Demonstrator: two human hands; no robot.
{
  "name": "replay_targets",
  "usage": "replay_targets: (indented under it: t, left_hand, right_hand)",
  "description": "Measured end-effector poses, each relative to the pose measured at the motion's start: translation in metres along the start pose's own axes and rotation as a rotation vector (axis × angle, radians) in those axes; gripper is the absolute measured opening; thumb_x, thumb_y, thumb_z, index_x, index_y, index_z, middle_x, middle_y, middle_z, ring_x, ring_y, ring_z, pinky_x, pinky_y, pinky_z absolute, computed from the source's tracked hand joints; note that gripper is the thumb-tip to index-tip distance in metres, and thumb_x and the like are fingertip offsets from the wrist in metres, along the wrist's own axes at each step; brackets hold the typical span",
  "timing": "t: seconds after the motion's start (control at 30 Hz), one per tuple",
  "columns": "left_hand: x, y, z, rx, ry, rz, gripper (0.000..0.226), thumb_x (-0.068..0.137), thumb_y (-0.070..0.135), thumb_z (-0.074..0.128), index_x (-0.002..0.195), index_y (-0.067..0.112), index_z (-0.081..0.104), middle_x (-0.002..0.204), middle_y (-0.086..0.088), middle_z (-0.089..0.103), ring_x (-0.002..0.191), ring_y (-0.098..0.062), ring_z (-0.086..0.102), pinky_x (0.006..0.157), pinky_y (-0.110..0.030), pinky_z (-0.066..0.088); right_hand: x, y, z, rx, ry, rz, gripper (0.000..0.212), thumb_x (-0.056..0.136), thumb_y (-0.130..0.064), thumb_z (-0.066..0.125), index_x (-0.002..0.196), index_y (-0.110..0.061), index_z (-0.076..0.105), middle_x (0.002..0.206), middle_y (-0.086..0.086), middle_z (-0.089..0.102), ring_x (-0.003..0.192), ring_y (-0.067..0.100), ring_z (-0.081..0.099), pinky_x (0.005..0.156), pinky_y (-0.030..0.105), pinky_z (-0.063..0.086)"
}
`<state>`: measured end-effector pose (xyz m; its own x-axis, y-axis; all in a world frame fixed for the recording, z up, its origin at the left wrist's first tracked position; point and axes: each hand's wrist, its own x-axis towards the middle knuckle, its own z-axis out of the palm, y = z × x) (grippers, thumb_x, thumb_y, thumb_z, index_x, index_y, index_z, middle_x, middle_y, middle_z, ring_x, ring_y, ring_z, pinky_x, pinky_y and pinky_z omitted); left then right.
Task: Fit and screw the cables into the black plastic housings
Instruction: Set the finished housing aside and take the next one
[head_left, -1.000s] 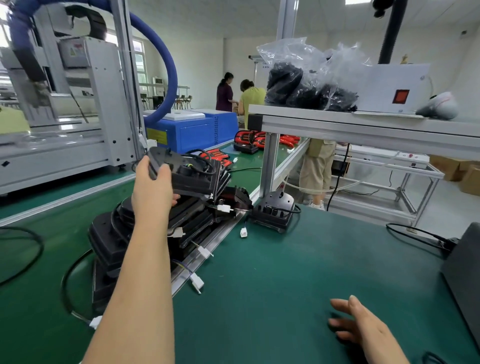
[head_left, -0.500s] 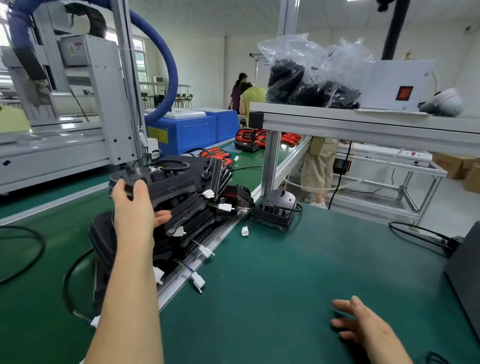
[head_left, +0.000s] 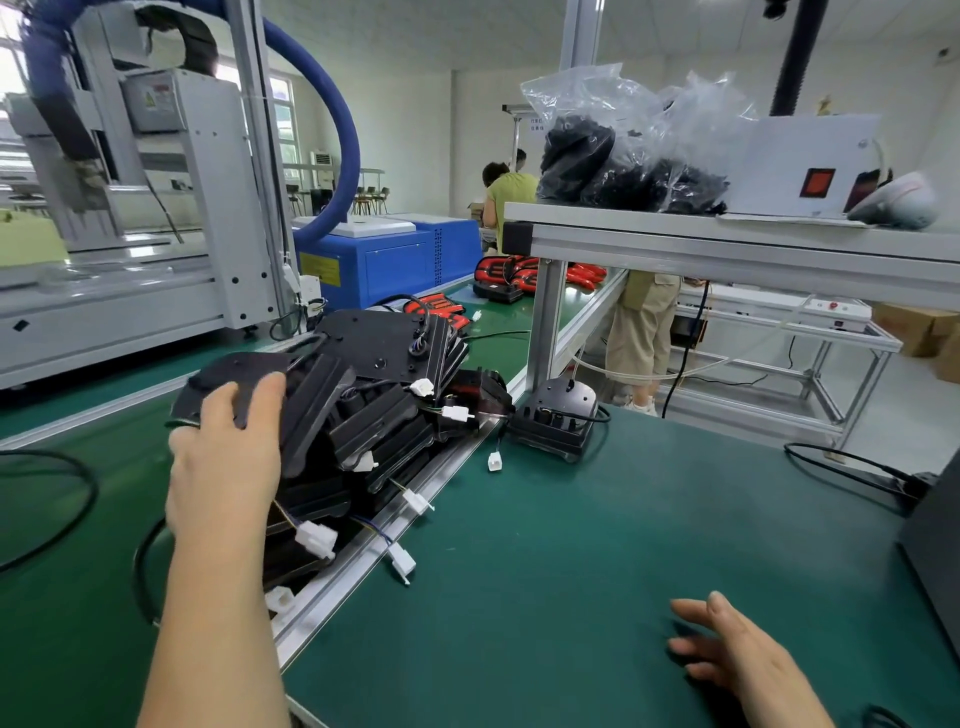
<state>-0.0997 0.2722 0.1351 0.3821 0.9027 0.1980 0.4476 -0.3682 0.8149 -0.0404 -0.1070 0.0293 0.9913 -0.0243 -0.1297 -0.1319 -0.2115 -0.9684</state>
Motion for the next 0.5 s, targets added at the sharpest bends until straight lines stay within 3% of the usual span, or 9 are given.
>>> replay_targets:
  t: [0.07,0.2,0.4,0.5]
  left_hand:
    - [0.003,-0.002,-0.003,0.021,-0.011,0.006,0.071,0.078,0.077,0.041,0.133,0.033,0.045,0.130,-0.015,0.036,0.118,-0.039,0.042,0.096,-0.051,0.036]
    - [0.009,0.000,-0.005,0.062,-0.036,0.062,0.057,0.082,0.057,0.059,0.131,0.030,0.052,0.135,-0.015,0.032,0.125,-0.038,0.028,0.100,-0.051,0.032]
    - [0.011,0.006,-0.009,0.229,-0.012,0.068,0.066,0.084,0.056,0.057,0.142,0.034,0.035,0.140,-0.017,0.035,0.126,-0.039,0.031,0.092,-0.056,0.038]
    - [0.011,0.011,-0.013,0.213,-0.021,0.088,0.067,0.081,0.070,0.048,0.137,0.034,0.042,0.134,-0.019,0.039,0.125,-0.039,0.034,0.094,-0.055,0.038]
  right_hand:
    - [0.000,0.000,0.000,0.000,0.001,-0.003,0.035,0.096,-0.037,0.046,0.088,-0.019,0.074,0.074,0.011,0.073,0.077,0.032,0.061,0.089,0.043,0.047]
    - [0.000,0.001,0.001,0.006,0.010,-0.009,0.033,0.095,-0.036,0.047,0.087,-0.018,0.074,0.073,0.012,0.072,0.077,0.033,0.061,0.089,0.044,0.047]
    - [0.000,0.003,0.000,0.016,0.011,-0.018,0.032,0.094,-0.036,0.049,0.086,-0.019,0.075,0.073,0.012,0.072,0.077,0.034,0.062,0.085,0.042,0.048]
    - [0.000,0.003,-0.001,0.028,0.011,-0.021,0.031,0.095,-0.034,0.049,0.085,-0.019,0.075,0.072,0.012,0.072,0.075,0.033,0.061,0.079,0.039,0.048]
